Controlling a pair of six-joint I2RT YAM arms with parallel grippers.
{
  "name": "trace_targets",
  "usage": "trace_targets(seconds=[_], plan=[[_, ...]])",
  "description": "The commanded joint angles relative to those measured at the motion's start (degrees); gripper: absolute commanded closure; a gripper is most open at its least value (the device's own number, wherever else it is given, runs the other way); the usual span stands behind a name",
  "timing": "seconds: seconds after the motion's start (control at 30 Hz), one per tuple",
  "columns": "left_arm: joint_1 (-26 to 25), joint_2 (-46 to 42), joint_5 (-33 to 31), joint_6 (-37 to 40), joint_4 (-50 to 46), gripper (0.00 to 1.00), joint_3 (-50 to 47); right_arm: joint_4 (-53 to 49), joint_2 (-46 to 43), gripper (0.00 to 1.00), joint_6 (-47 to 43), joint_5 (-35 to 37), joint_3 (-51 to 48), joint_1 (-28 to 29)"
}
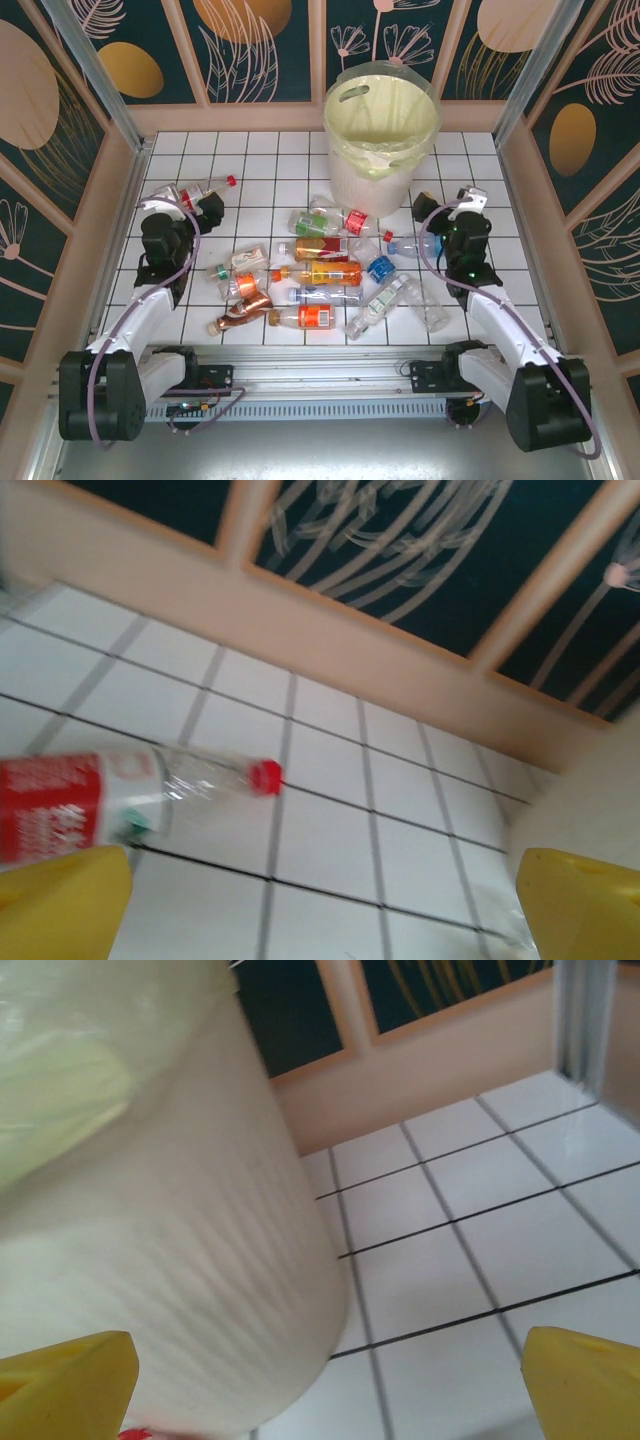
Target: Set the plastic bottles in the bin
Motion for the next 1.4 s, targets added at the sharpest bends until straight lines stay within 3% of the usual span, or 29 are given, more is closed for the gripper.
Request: trace_targets(seconds=[0.0, 0.1, 0.2, 0.33, 0.53, 0.7, 0.9, 1.13, 1.37], plan=[[0.0, -0.7, 16.6, -9.3, -2.8, 0.02, 0.2, -16.9, -0.4, 0.01, 4.6, 2.4, 4.5, 5.2], [-0.4, -0.7, 24.8, -11.4, 0.7, 0.01, -0.4, -24.9, -0.7, 0.01, 5.3, 0.2, 8.3, 9.0], [-1.4, -1.0, 28.8, -10.8, 0.6, 0.02, 0.3, -31.8, -1.5, 0.05, 4.7, -5.7, 11.1, 11.5], [-2.6, -2.2, 27.7, -9.2, -1.2, 0.02, 0.8, -39.1, -2.4, 0.07, 4.4, -10.2, 13.5, 14.9], [-2.7, -3.7, 29.0, -8.5, -1.0, 0.02, 1.9, -45.3, -1.1, 0.20, 4.5, -12.9, 15.0, 19.2], [-2.7, -4.5, 34.5, -10.7, 4.8, 0.01, 1.4, -50.0, 4.7, 0.25, 2.8, -11.2, 17.7, 21.8], [-2.7, -5.6, 34.4, -10.3, 3.9, 0.01, 2.0, -52.0, 10.6, 0.29, 2.3, -9.5, 19.6, 24.2], [-3.0, -5.0, 34.1, -10.8, 4.0, 0.02, 2.3, -55.7, 16.6, 0.29, 4.7, -3.5, 22.1, 24.6], [-3.5, -4.5, 33.9, -10.3, 3.1, 0.01, 2.7, -54.5, 22.2, 0.26, 2.2, -3.2, 23.0, 24.5]])
